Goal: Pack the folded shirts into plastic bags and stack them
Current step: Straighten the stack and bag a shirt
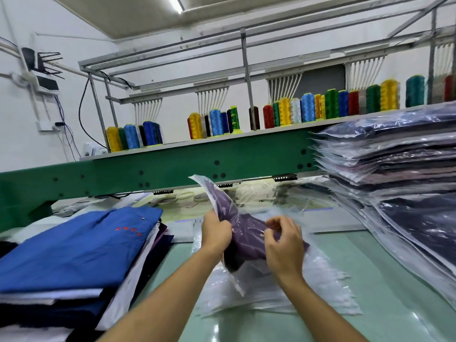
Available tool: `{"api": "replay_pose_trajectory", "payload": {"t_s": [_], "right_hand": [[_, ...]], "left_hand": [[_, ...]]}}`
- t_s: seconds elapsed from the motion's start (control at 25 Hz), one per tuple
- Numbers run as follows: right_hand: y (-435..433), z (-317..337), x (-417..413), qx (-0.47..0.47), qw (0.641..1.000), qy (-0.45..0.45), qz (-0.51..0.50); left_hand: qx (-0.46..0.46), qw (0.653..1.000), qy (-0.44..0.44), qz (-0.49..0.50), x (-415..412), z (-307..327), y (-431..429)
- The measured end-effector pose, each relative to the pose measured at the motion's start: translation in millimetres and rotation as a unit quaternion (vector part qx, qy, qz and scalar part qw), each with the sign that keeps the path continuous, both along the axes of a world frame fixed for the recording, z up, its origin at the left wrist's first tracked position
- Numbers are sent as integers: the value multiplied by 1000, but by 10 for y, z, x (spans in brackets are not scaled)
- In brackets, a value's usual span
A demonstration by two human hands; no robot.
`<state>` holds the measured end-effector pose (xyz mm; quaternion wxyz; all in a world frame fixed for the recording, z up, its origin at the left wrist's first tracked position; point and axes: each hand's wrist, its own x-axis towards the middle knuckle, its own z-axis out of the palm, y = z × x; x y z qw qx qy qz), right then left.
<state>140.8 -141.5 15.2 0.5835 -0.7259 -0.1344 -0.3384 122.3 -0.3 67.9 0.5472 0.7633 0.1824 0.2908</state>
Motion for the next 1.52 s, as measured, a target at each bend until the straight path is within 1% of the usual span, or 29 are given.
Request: {"api": "replay_pose_trajectory", "payload": {"t_s": [0.08, 0.12, 0.16, 0.24, 0.28, 0.32, 0.44, 0.52, 0.6, 0.64, 0.76, 0.8, 0.84, 0.88, 0.96, 1.0, 1.04, 1.08, 1.16, 1.28, 1.36, 1.52], "right_hand": [[-87, 68, 139, 23, 991, 129, 19], [-154, 125, 228, 36, 979, 197, 45], [-225, 186, 322, 28, 965, 252, 71], [-365, 304, 467, -33, 943, 313, 104], [-428, 349, 516, -51, 934, 332, 122], [-481, 379, 537, -51, 924, 350, 144], [-630, 395, 582, 27, 890, 404, 209], [-751, 414, 628, 57, 884, 414, 210], [-872, 459, 626, 45, 885, 421, 192], [-924, 471, 613, 54, 880, 430, 196], [-1004, 507, 507, 129, 836, 433, 313], [-1026, 532, 471, 133, 834, 422, 330], [-1059, 567, 457, 126, 844, 412, 318], [-1106, 631, 460, 115, 866, 395, 283], [-1272, 784, 492, 93, 931, 305, 177], [-1390, 883, 506, 75, 957, 252, 124], [-1517, 1002, 505, 51, 974, 207, 79], [-1662, 1114, 516, 27, 983, 175, 45], [-2078, 1279, 577, -8, 989, 145, 7], [-2791, 1401, 711, -78, 986, 134, -66], [-3243, 1393, 784, -132, 973, 138, -132], [-3944, 1241, 986, -232, 926, 177, -238]], "left_hand": [[6, 1000, -11, -25, 7, 235, -9], [6, 999, -20, -42, 6, 374, -36], [5, 998, -28, -60, 5, 521, -69], [5, 995, -41, -91, 8, 784, -140], [4, 994, -48, -103, 5, 903, -177], [0, 992, -56, -112, -7, 1002, -212], [-25, 984, -85, -155, -35, 1174, -319], [-33, 976, -103, -187, -66, 1217, -413], [-48, 970, -124, -203, -85, 1237, -501], [-60, 967, -134, -208, -91, 1246, -546], [-88, 960, -151, -219, -104, 1283, -618], [-89, 959, -153, -222, -95, 1302, -620], [-88, 959, -153, -223, -79, 1319, -604], [-86, 959, -153, -223, -53, 1323, -581], [-80, 965, -142, -205, -1, 1278, -552], [-82, 970, -129, -189, 32, 1230, -555], [-90, 975, -112, -172, 68, 1161, -572], [-104, 977, -93, -162, 81, 1084, -615], [-127, 974, -60, -179, 85, 964, -803], [-160, 955, -18, -248, 100, 872, -1217], [-193, 939, 4, -284, 137, 817, -1561], [-209, 921, 34, -326, 343, 670, -2199]]}}
